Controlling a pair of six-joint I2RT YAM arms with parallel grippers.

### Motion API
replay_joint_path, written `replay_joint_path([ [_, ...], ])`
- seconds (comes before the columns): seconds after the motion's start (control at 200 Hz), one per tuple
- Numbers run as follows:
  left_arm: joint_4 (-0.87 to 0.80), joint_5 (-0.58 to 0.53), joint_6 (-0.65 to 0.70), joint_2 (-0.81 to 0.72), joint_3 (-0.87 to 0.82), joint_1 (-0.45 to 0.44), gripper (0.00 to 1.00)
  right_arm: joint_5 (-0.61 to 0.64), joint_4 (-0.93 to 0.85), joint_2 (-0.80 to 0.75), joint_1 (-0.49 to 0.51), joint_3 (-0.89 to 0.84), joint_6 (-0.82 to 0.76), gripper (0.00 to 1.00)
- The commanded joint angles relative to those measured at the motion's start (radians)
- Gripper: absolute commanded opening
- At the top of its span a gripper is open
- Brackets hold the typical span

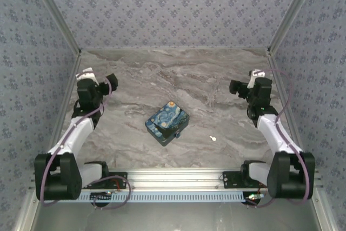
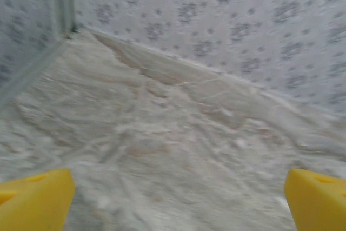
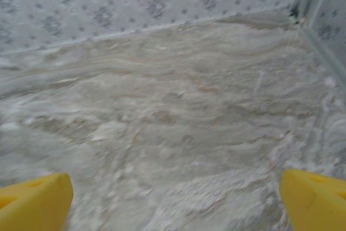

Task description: Unlock the padlock with the key

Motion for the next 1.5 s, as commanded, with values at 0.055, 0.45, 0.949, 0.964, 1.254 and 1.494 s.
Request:
replay_joint_path([
  [0.055, -0.098, 0.151, -0.249, -0.068, -0.028, -0.209, 0.99, -0.028, -0.539, -0.073, 0.143, 0.080, 0.117, 1.00],
  [0.45, 0.010, 0.073, -0.316, -0.062, -0.027, -0.610, 0.99, -0.110, -0.817, -0.133, 0.364, -0.076, 0.312, 0.76],
  [0.949, 0.041, 0.069, -0.320, -0.002, 0.000, -0.645, 0.99, -0.167, -0.652, -0.018, 0.440, -0.143, 0.364, 0.53],
  [0.964, 0.041, 0.068, -0.320, -0.002, 0.000, -0.645, 0.99, -0.167, -0.649, -0.013, 0.441, -0.143, 0.362, 0.52],
  [1.254, 0.035, 0.067, -0.318, 0.013, 0.010, -0.647, 0.99, -0.166, -0.629, 0.078, 0.453, -0.134, 0.350, 0.44],
  [1.494, 0.026, 0.067, -0.312, 0.037, 0.031, -0.647, 0.99, -0.181, -0.619, 0.114, 0.457, -0.131, 0.337, 0.37],
])
